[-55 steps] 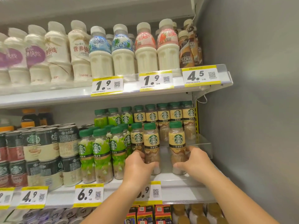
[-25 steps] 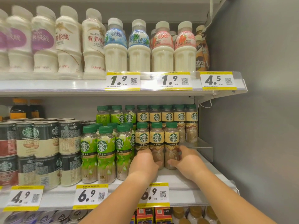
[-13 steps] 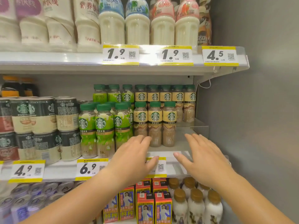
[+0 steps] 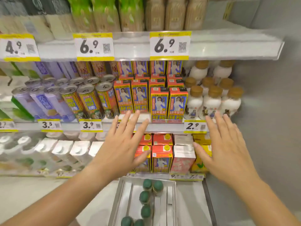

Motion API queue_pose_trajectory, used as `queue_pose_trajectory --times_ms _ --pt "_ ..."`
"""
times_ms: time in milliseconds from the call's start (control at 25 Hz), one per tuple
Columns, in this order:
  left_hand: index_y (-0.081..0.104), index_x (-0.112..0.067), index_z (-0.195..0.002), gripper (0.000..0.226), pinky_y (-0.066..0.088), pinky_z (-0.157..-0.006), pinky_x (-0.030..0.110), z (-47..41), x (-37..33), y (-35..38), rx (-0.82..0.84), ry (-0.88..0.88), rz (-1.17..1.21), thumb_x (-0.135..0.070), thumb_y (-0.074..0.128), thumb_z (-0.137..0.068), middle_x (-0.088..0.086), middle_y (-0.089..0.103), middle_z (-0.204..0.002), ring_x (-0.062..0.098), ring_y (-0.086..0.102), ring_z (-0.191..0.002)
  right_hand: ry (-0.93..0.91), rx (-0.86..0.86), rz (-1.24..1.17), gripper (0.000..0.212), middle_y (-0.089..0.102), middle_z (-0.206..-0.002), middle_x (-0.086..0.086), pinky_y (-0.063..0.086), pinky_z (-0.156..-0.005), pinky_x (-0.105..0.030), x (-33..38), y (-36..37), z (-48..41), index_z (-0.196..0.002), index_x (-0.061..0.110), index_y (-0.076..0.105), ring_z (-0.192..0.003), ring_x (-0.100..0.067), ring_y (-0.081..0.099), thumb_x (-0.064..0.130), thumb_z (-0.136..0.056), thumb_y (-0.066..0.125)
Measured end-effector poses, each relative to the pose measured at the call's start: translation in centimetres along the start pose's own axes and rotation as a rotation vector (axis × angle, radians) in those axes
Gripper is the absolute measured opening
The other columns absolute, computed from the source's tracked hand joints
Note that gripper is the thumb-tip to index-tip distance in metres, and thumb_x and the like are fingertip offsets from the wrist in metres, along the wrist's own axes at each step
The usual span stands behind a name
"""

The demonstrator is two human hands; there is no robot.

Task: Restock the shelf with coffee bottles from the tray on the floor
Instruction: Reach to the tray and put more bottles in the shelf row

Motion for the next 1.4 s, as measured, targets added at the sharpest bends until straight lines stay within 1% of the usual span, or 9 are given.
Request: queue_pose_trajectory --times_ms 320,520,640,760,960,1080,1160,1280,1400 --pt "0.044 -0.010 -0.143 0.082 0.042 -0.106 0.052 11.3 -1.8 21.1 0.503 -0.119 0.174 -0.058 0.051 -0.078 0.017 0.049 -0.144 0.037 0.047 -0.133 -0.033 0.442 -0.142 0.075 0.034 -0.157 -0.012 0.020 -0.119 -0.040 3.1 21.3 9.8 -0.151 0.008 0.032 -0.146 -0.030 0.028 0.051 -0.090 0.040" --pt "0.023 -0.016 -0.152 0.079 0.036 -0.111 0.032 19.4 -1.2 30.7 0.918 -0.234 0.445 -0.014 0.062 -0.082 0.007 0.030 -0.153 0.027 0.039 -0.138 0.033 0.644 -0.304 0.065 0.049 -0.142 -0.007 0.039 -0.104 -0.037 4.9 30.7 14.1 -0.146 0.013 0.033 -0.126 -0.027 0.044 0.040 -0.091 0.054" --pt "0.035 -0.024 -0.148 0.080 0.039 -0.108 0.030 23.0 -1.4 34.3 1.150 -0.216 0.585 -0.025 0.073 -0.078 -0.001 0.044 -0.143 0.020 0.046 -0.132 0.170 0.715 -0.513 0.069 0.051 -0.139 -0.004 0.041 -0.103 -0.038 5.7 34.6 15.5 -0.148 0.020 0.031 -0.127 -0.027 0.046 0.032 -0.088 0.062" --pt "0.057 -0.030 -0.128 0.070 0.048 -0.094 0.030 23.7 -2.1 35.8 1.117 -0.298 0.803 -0.035 0.082 -0.063 -0.008 0.063 -0.121 0.015 0.060 -0.111 0.342 0.662 -0.648 0.062 0.058 -0.129 0.000 0.049 -0.092 -0.045 5.8 36.5 15.5 -0.137 0.028 0.036 -0.120 -0.027 0.054 0.033 -0.083 0.068" --pt "0.065 -0.028 -0.116 0.054 0.053 -0.089 0.026 24.5 -1.9 37.0 0.922 -0.501 1.002 -0.041 0.084 -0.067 -0.009 0.069 -0.107 0.006 0.066 -0.096 0.490 0.542 -0.722 0.047 0.051 -0.108 0.007 0.051 -0.087 -0.046 5.8 37.6 14.0 -0.123 0.024 0.047 -0.109 -0.028 0.058 0.026 -0.083 0.072" --pt "0.065 -0.027 -0.109 0.037 0.050 -0.076 0.012 23.5 -1.4 37.0 0.778 -0.736 1.108 -0.021 0.080 -0.075 -0.007 0.072 -0.097 0.005 0.067 -0.088 0.520 0.530 -0.745 0.045 0.060 -0.107 0.003 0.051 -0.086 -0.044 5.9 38.1 13.7 -0.118 0.025 0.049 -0.104 -0.026 0.058 0.025 -0.080 0.073" --pt "0.061 -0.025 -0.111 0.044 0.047 -0.072 0.006 22.9 -1.5 37.3 0.675 -0.862 1.136 -0.004 0.074 -0.075 -0.011 0.070 -0.097 0.009 0.067 -0.090 0.542 0.508 -0.775 0.047 0.062 -0.106 0.003 0.051 -0.086 -0.041 5.8 38.5 13.9 -0.117 0.027 0.048 -0.100 -0.023 0.060 0.023 -0.078 0.074" --pt "0.058 -0.028 -0.110 0.052 0.051 -0.071 0.012 22.5 -2.3 38.5 0.590 -0.942 1.187 0.001 0.077 -0.071 -0.010 0.069 -0.095 0.010 0.067 -0.089 0.573 0.463 -0.786 0.050 0.063 -0.105 0.005 0.051 -0.085 -0.040 5.8 39.1 14.1 -0.117 0.029 0.048 -0.097 -0.022 0.061 0.021 -0.076 0.075" --pt "0.055 -0.034 -0.106 0.053 0.058 -0.072 0.027 22.7 -3.2 39.5 0.540 -1.052 1.239 -0.002 0.079 -0.071 -0.008 0.071 -0.091 0.012 0.070 -0.084 0.607 0.444 -0.786 0.054 0.065 -0.108 0.006 0.054 -0.084 -0.044 6.1 39.5 14.6 -0.115 0.037 0.045 -0.097 -0.025 0.063 0.025 -0.074 0.078"
Point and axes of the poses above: each hand's wrist, its own z-axis away from the middle knuckle, its own y-axis out of the palm, x = y × z, the point moved 8 cm from there along -z, towards the middle knuckle
